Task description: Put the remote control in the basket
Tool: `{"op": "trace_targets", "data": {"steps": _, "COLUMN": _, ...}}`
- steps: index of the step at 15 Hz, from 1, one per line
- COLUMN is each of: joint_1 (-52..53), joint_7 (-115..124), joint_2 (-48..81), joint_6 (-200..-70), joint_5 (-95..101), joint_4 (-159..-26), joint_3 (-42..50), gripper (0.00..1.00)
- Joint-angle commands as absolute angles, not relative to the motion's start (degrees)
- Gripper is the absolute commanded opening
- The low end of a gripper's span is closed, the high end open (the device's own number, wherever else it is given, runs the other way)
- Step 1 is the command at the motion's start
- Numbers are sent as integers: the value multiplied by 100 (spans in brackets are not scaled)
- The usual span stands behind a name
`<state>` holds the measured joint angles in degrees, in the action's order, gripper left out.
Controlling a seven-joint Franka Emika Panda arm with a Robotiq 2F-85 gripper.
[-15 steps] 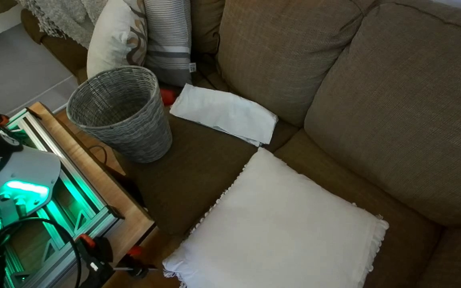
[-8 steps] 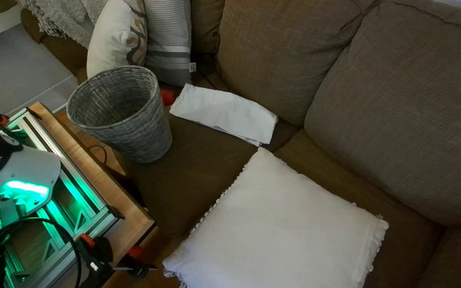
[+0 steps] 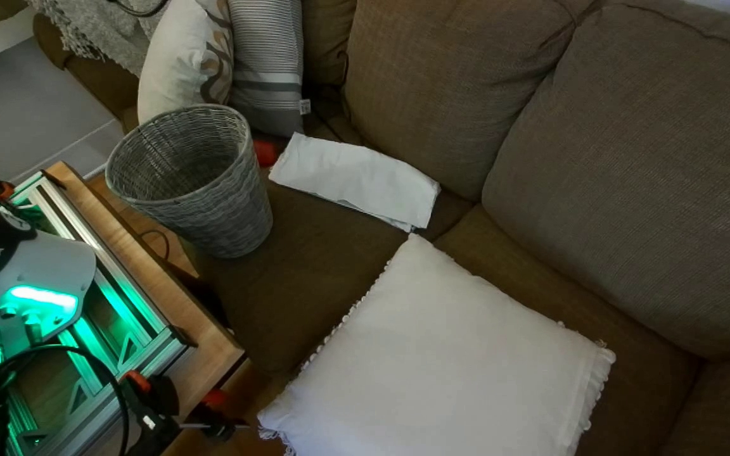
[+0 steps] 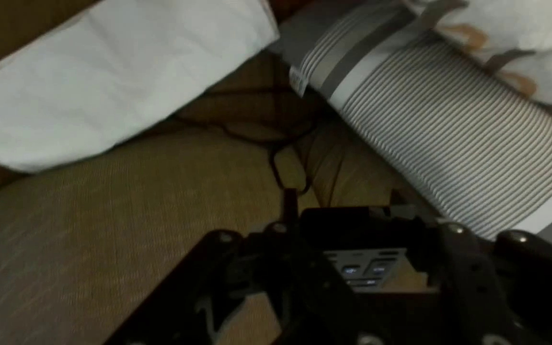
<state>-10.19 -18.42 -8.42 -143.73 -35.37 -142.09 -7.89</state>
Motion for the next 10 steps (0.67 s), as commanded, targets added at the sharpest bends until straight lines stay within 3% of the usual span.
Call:
{"op": "trace_targets", "data": {"steps": 1, "joint_1": -921, "joint_7": -1896, "joint_2": -1676, "joint_6": -12753, "joint_5": -3583, "joint_4": -14647, "joint_3": -543, "gripper": 26}}
{"op": "trace_targets", "data": {"steps": 6, "joint_1": -644, "joint_7": -1861, "joint_2": -2382, "joint_6": -10263, "joint_5": -3455, "joint_4": -15052, "joint_3": 187, "gripper": 26}}
{"op": "trace_targets", "data": {"steps": 10, "joint_1": -877, "joint_7": -1471, "joint_2": -2379, "joint_6": -10460, "joint_5": -3186, "joint_4": -15443, "joint_3": 579, "gripper": 26}}
